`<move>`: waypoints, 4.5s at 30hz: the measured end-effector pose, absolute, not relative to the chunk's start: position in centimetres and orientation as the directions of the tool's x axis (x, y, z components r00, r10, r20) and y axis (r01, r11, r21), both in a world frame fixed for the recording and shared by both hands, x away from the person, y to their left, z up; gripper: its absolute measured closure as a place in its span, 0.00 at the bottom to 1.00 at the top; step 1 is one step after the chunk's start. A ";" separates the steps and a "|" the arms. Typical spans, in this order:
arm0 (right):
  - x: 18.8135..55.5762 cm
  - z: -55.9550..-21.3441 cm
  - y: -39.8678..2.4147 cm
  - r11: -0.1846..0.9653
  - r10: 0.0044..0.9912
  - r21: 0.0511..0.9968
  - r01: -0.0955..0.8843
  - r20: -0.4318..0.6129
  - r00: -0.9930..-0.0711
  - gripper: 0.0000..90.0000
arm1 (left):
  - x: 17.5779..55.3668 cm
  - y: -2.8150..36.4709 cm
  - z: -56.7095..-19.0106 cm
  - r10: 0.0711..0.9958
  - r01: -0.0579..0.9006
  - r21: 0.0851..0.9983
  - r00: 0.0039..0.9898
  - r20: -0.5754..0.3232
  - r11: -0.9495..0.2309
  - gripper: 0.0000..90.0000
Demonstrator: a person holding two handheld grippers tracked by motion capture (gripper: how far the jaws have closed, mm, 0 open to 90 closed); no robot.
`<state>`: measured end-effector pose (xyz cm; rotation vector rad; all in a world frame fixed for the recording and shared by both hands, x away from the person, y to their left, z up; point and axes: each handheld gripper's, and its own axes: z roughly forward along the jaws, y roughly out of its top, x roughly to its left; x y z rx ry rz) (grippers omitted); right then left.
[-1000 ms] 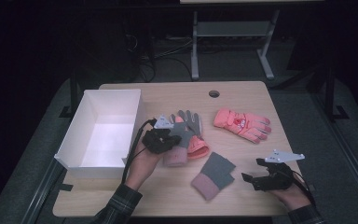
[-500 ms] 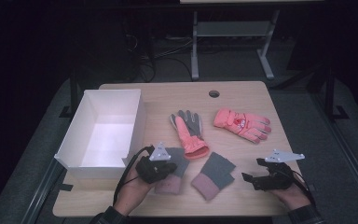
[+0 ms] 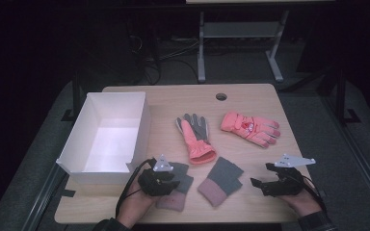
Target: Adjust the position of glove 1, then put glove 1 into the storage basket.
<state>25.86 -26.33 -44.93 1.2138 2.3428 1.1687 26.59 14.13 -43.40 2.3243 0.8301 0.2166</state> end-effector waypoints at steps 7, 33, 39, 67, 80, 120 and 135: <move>25.8 -44.9 -26.3 0.331 0.773 0.753 0.568 0.128 -0.621 0.15 | 27.2 14.7 -44.7 0.687 0.610 0.596 0.715 -0.130 -0.522 0.58; 25.9 -44.9 -26.3 0.329 0.776 0.753 0.569 0.128 -0.618 0.16 | 27.3 14.5 -42.9 0.621 0.558 0.626 0.770 -0.146 -0.545 0.96; 25.9 -44.9 -26.2 0.330 0.776 0.752 0.571 0.128 -0.618 0.15 | 27.5 14.2 -41.6 0.573 0.528 0.646 0.802 -0.168 -0.550 0.96; 26.2 -45.0 -26.3 0.312 0.792 0.766 0.562 0.117 -0.599 0.15 | 32.0 4.5 -40.1 0.272 0.317 0.674 0.946 -0.176 -0.668 0.96; 26.2 -44.9 -26.6 0.301 0.800 0.768 0.565 0.119 -0.588 0.15 | 33.1 1.6 -42.1 0.176 0.264 0.626 0.964 -0.200 -0.734 0.96; 25.8 -44.8 -25.5 0.352 0.753 0.754 0.554 0.123 -0.647 0.17 | 30.8 1.4 -44.6 0.428 0.436 0.589 0.889 -0.165 -0.680 0.15; 25.8 -44.8 -25.6 0.350 0.757 0.757 0.552 0.119 -0.642 0.16 | 31.3 1.3 -45.8 0.413 0.449 0.582 0.888 -0.203 -0.678 0.22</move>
